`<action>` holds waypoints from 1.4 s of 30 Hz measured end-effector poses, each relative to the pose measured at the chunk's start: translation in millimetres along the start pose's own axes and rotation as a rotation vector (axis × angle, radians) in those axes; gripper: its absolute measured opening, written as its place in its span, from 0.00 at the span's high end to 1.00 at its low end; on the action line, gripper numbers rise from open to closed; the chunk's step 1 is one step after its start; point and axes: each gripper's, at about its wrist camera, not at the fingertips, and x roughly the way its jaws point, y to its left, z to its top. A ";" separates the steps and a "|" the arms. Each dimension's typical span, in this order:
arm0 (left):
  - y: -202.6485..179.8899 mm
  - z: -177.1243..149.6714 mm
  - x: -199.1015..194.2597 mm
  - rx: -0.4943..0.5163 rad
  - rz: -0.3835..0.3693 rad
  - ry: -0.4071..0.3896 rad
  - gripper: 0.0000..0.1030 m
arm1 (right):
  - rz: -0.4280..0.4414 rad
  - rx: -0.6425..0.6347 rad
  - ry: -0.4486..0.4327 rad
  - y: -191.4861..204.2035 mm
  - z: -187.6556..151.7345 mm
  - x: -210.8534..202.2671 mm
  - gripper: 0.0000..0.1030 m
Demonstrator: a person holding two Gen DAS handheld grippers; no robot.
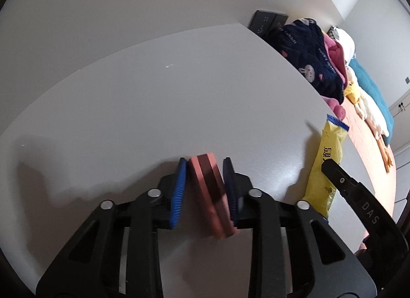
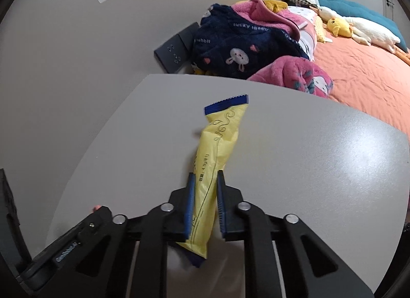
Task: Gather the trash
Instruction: 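Grasp the red box with the left tool while the right tool grasps the yellow wrapper, then carry the red box and yellow wrapper over the black trash bin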
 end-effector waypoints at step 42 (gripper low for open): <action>-56.5 -113.5 -115.6 0.166 -0.117 -0.133 0.80 | 0.080 -0.021 -0.062 -58.0 -89.0 -164.1 0.89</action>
